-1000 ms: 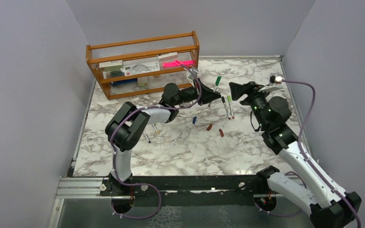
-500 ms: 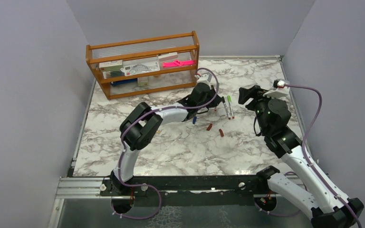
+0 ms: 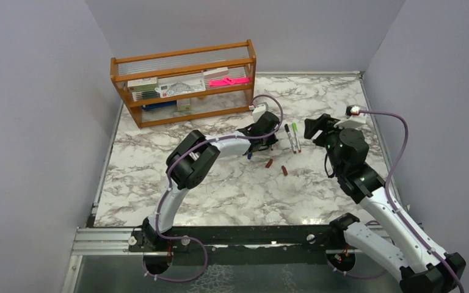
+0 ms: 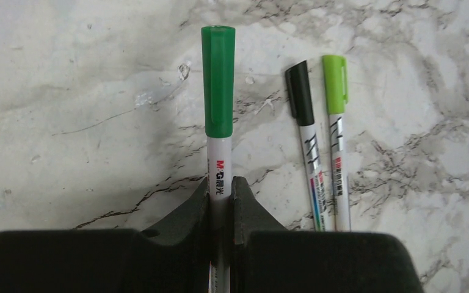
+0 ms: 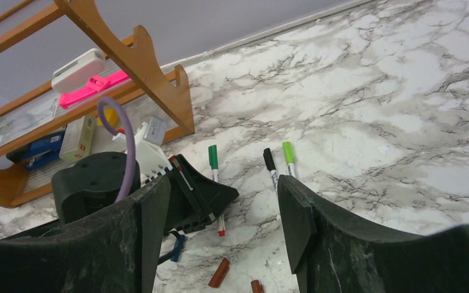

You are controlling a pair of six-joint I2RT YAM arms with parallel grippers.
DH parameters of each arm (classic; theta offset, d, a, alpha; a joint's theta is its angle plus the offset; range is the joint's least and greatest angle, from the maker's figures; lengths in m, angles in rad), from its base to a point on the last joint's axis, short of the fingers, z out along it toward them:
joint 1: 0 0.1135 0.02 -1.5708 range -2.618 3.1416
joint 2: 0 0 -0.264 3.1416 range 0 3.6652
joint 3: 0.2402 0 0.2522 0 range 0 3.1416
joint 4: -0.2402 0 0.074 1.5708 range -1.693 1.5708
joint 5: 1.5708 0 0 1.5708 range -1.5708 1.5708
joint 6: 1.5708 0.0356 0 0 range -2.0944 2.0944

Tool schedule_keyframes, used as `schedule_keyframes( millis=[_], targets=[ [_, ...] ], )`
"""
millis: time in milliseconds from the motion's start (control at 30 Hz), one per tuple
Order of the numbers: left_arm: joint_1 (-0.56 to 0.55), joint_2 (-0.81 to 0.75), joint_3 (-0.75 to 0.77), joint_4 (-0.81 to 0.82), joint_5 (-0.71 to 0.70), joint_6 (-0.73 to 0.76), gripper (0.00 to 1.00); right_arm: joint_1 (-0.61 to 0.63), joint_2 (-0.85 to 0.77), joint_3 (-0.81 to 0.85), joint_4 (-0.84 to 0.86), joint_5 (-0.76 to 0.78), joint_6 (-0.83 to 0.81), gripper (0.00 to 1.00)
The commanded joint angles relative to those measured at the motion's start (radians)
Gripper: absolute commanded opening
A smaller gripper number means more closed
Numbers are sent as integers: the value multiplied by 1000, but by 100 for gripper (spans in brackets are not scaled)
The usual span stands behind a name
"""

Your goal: Insert the pens into the pen caps

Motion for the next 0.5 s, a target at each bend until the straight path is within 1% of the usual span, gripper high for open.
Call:
schedule_keyframes(
  millis=[0,67,167,300,400,467],
  targets=[
    [-7,26,43,-24,-13,-23,8,2,-16,-16,-24,-9,8,65],
    [-9,35,59,-22,1,-14,15,2,-15,-19,-23,-10,11,65],
    [-12,45,76,-19,12,-9,23,2,-6,-22,-25,-20,11,65],
    [-14,51,92,-12,35,5,36,2,4,-26,-31,-24,15,65],
    [-14,43,95,-13,50,13,41,2,10,-35,-22,-31,17,65],
    [-14,31,89,-14,49,26,41,2,22,-41,-18,-41,17,65]
  ],
)
